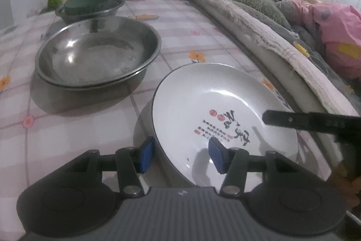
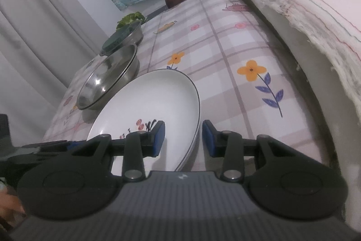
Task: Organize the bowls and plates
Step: 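Raise the white plate with both tools, tilting its rim upward, then carry the white plate with both tools toward the steel bowl stack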
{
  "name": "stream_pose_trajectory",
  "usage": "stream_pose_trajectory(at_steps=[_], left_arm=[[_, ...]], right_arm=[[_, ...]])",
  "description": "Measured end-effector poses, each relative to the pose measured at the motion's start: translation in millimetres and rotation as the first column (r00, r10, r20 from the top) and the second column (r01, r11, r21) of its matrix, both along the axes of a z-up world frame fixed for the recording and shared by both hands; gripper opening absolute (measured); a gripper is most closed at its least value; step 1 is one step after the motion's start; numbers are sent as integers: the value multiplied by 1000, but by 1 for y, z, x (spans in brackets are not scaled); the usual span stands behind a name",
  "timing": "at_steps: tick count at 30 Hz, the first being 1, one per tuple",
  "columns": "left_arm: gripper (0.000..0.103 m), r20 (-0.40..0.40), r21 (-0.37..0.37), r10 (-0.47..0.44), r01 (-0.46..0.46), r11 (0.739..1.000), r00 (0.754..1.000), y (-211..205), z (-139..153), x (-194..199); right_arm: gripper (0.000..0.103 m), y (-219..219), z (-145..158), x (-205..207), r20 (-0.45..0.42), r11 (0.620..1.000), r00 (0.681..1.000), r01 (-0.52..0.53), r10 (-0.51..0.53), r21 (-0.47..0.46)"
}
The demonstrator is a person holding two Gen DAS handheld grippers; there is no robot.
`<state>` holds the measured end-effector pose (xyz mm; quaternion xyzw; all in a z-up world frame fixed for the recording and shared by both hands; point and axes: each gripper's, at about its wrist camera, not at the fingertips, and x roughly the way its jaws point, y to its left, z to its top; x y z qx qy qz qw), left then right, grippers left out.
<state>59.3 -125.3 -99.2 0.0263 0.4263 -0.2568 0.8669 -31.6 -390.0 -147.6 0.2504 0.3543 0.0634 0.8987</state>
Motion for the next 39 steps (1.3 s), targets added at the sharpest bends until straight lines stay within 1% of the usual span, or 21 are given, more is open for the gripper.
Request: stream_pose_trajectory(at_steps=[3,5,7,11,14,17,21,24,27,30,33,36,37,39], left_arm=[[50,10,-4,-8,8,1000,1000,-3,0,0],[50,23,20,2,-2,1000,1000,-7,2,-4],[50,37,37,-2,1,999,999,-10,4,-10],[50,-1,17,-11,11,1000,1000,-8,5,-21],[50,-9,21,-28,28,999,1000,-7,6,-28],[50,-11,20,-42,43,999,999,-6,5,-30],[53,-22,-4,-25,25,1000,999,-3,4,-26],[54,6,0,-11,11,1000,1000,-4,4,-23],[53,12,-6,1,-1,1000,1000,-4,1,-15],[50,40,16,-9,8,1000,999,-8,-2,-13],[49,75,37,-9,7,999,997,-12,-2,-16],[44,82,32,6,-9,999,997,-8,-1,-16],[44,84,33,11,-14,999,996,-7,0,-16],[44,91,35,24,-27,999,996,-5,1,-16]], right_arm=[[33,7,1,-2,-1,1000,1000,-11,11,-28],[35,11,3,-3,3,998,1000,-14,14,-59],[36,11,4,-1,3,998,1000,-9,9,-56],[36,11,5,3,14,997,1000,8,-7,-79],[36,9,3,7,23,997,1000,14,-12,-70],[36,11,2,9,33,996,999,20,-17,-86],[35,10,1,7,37,996,999,25,-22,-81],[34,10,3,1,39,995,999,33,-29,-98],[34,10,5,-6,38,991,999,36,-31,-126],[34,14,3,-10,30,989,999,19,-15,-146],[35,26,4,-13,36,979,999,-8,16,-203],[36,40,6,-14,45,952,998,-15,31,-306],[36,42,6,-15,49,951,998,-13,29,-309],[36,40,7,-14,52,961,998,-14,30,-277]])
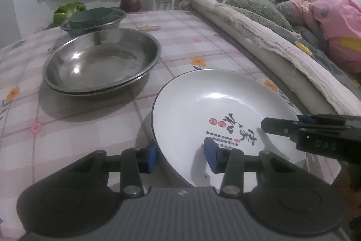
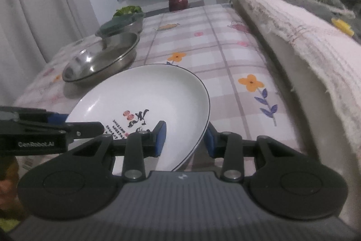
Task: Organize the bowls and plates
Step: 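Carry the white plate with both tools toward the steel bowl stack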
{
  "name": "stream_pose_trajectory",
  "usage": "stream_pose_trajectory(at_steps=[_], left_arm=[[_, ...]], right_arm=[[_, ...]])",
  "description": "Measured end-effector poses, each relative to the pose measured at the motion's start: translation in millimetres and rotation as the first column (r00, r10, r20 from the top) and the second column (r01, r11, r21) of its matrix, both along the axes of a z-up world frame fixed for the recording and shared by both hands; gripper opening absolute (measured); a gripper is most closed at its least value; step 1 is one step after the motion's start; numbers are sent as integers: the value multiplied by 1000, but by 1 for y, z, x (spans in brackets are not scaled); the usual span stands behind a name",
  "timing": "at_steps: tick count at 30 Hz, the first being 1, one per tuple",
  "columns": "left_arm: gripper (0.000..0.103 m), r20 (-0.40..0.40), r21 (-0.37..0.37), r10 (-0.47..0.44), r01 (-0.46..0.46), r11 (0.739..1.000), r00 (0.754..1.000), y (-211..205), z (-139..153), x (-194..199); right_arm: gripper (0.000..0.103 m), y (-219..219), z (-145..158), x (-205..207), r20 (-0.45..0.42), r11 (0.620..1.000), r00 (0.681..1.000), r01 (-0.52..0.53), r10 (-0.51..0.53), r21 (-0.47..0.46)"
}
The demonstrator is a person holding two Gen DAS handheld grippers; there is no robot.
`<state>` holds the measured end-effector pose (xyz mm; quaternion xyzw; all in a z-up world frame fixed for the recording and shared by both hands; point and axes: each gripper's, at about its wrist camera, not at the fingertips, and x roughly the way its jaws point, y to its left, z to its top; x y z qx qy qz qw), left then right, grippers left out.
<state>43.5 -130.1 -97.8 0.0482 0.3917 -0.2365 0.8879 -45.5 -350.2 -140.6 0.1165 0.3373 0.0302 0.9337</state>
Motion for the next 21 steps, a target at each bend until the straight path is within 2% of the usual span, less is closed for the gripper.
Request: stream_pose_trajectory(at_steps=[9,17,21], left_arm=[[44,0,-12,43,-43,999,999,14,3,3],[43,10,26,21,-21,999,1000,11,-1,4],[46,-2,18,16,-16,1000,1000,10,-3,9]], right_arm=[[36,14,6,14,42,999,999,-28,29,-30],[34,11,-3,25,30,1000,999,-24,24,-6],[33,9,-5,24,36,1000,999,-25,25,2]])
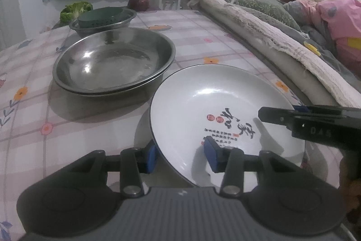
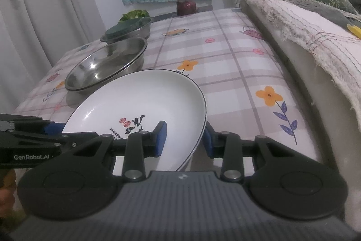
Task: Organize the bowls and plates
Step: 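Carry the white plate with both tools toward the steel bowl stack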
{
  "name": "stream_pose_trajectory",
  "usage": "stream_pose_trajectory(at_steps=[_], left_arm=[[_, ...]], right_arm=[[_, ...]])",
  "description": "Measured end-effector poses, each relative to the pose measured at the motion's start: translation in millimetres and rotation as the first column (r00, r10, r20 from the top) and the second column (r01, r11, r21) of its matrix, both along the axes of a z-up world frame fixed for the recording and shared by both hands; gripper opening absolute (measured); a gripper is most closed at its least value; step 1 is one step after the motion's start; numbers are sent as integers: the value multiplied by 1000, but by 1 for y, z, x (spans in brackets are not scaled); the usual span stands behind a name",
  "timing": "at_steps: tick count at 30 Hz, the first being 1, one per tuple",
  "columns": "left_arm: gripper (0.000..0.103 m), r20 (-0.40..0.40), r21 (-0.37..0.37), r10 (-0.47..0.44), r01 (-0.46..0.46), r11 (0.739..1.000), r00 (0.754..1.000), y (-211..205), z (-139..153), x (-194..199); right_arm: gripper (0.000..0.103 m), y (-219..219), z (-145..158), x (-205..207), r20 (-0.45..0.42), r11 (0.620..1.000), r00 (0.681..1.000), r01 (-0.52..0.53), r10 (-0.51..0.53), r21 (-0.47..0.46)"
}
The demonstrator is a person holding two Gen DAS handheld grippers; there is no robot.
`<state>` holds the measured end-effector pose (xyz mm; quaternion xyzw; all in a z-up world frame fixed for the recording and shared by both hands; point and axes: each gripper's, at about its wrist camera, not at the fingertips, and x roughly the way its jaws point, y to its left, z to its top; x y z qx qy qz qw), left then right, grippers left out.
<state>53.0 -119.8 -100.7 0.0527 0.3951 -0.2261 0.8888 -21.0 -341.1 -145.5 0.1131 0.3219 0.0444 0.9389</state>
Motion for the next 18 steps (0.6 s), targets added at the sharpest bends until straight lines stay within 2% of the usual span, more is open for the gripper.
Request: stream_pose_trajectory(at_steps=[9,18], left_arm=[[50,-1,-18,6,-6,1000,1000,-2,-2,7],[48,-2,-29,23,-23,999,1000,-1,2,6]], right_arm=[[33,2,-4,3,20,1000,1000,4,-3,-16],[34,4,0,2,18,1000,1000,15,-14,-16]])
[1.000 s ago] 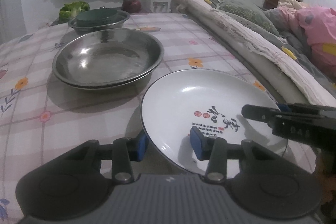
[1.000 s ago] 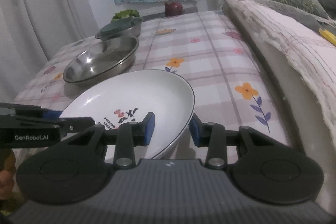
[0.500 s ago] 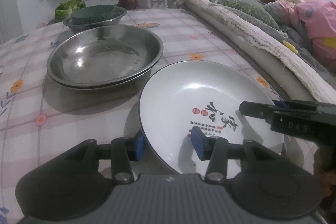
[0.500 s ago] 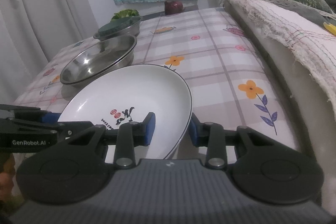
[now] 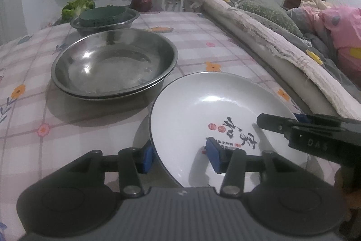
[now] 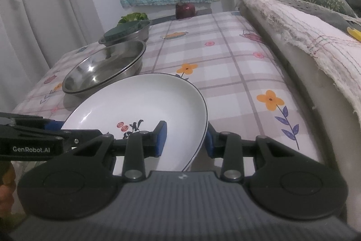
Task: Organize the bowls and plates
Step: 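Carry the white plate with both tools toward the steel bowl stack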
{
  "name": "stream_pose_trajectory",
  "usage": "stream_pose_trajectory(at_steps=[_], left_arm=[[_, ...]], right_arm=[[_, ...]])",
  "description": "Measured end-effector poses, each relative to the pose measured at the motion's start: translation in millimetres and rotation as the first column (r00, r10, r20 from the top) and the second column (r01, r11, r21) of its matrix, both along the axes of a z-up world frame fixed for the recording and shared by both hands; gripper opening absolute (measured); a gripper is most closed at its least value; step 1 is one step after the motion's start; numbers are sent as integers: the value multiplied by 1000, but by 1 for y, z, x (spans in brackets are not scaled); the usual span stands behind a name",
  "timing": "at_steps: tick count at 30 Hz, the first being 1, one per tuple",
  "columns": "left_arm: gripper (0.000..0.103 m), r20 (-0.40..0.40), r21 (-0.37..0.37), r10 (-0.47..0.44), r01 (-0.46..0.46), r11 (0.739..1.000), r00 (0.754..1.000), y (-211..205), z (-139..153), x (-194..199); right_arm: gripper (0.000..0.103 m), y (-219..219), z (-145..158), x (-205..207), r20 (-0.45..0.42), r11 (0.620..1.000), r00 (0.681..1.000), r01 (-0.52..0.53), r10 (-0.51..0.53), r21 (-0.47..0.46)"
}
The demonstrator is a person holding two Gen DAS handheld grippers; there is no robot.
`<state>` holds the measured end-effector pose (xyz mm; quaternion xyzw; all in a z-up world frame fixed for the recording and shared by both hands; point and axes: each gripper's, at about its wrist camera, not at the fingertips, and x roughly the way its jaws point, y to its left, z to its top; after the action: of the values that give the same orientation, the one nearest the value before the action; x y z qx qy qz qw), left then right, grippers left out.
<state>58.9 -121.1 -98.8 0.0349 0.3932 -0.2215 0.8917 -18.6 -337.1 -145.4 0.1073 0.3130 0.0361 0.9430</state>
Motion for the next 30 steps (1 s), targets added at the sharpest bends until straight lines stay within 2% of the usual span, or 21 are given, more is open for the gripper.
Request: stream_pose_trajectory(at_steps=[30], left_arm=[[48,20,-8,-1,1,1000,1000,-1,10,-4]], right_arm=[[34,-4,14,-9,34,1000,999,23,-23,2]])
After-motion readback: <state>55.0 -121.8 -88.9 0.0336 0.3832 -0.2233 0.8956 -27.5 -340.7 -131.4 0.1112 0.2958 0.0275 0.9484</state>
